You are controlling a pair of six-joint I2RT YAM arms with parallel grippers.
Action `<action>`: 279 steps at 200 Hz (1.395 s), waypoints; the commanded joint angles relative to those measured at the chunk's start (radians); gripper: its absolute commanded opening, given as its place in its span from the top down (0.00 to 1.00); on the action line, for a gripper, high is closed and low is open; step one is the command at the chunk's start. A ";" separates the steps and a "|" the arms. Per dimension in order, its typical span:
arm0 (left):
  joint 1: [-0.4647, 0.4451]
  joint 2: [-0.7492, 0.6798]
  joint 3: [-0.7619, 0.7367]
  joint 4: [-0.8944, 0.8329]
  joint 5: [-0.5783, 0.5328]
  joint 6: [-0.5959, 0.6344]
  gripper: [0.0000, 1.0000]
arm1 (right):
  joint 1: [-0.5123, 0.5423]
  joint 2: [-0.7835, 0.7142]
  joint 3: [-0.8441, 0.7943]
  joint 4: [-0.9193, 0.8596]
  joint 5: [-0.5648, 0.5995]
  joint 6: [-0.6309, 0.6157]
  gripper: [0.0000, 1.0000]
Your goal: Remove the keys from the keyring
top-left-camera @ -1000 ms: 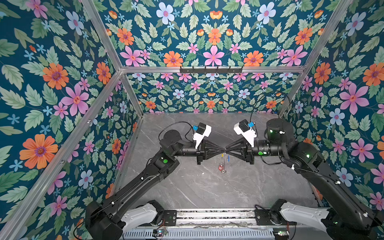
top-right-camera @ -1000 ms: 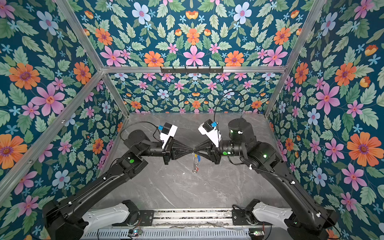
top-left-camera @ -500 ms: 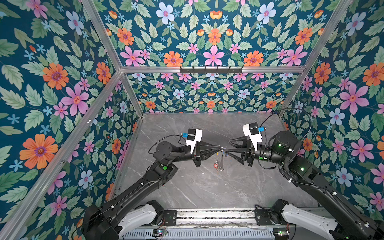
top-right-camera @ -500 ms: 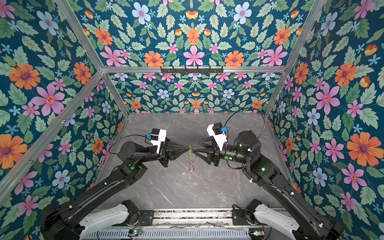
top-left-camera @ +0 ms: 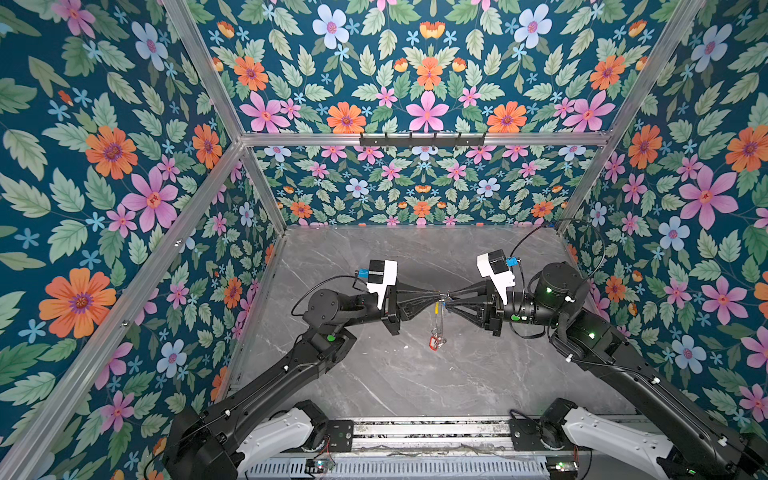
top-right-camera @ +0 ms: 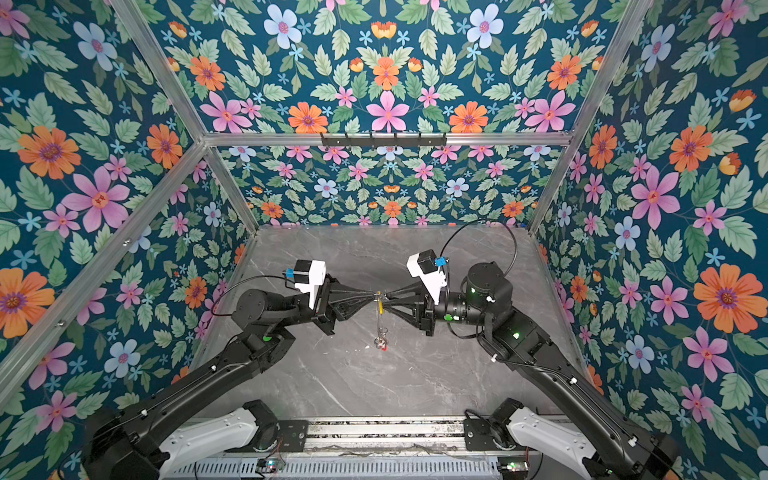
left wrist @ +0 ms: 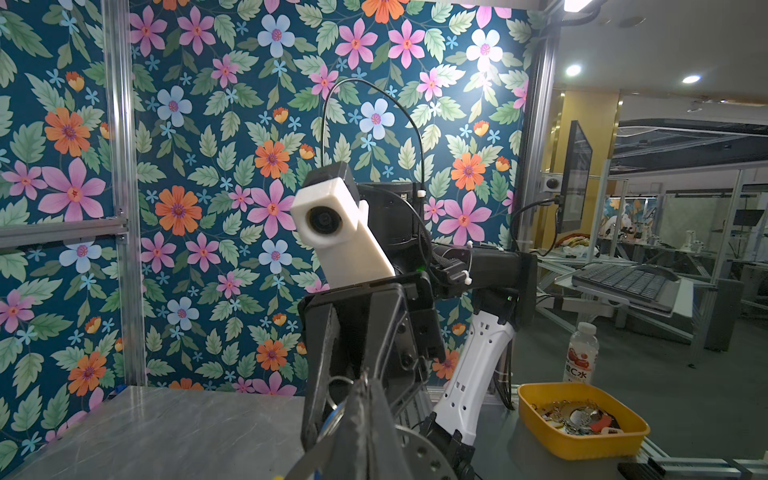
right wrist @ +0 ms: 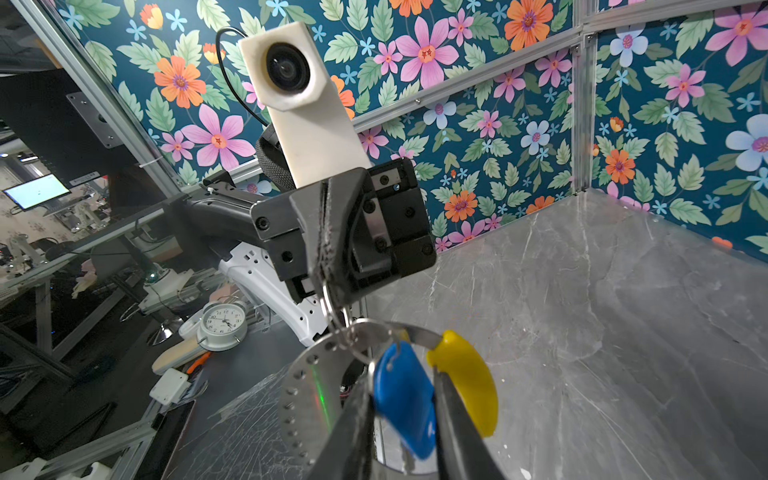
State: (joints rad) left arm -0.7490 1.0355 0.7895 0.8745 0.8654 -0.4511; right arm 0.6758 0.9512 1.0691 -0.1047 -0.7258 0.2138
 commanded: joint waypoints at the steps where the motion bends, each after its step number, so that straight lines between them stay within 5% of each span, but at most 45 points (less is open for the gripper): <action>1: -0.001 -0.003 -0.002 0.072 -0.010 -0.018 1.00 | 0.000 0.005 0.007 0.034 -0.020 0.015 0.83; 35: -0.002 -0.010 -0.019 0.100 -0.041 -0.021 1.00 | 0.001 0.011 0.008 0.034 -0.043 0.021 1.00; 193: -0.001 0.011 -0.068 0.289 -0.027 -0.089 1.00 | 0.078 -0.016 -0.020 -0.110 0.083 -0.021 1.00; 221: 0.000 0.001 -0.058 0.229 -0.022 -0.072 1.00 | 0.079 -0.070 0.033 -0.171 0.115 -0.055 0.60; 279: -0.002 0.029 -0.063 0.320 -0.005 -0.125 1.00 | 0.078 -0.025 0.176 -0.117 0.065 -0.090 0.40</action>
State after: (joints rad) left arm -0.7509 1.0515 0.7254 1.0954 0.8410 -0.5396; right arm 0.7536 0.8776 1.1965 -0.2478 -0.6186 0.1532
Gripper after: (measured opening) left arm 0.050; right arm 0.580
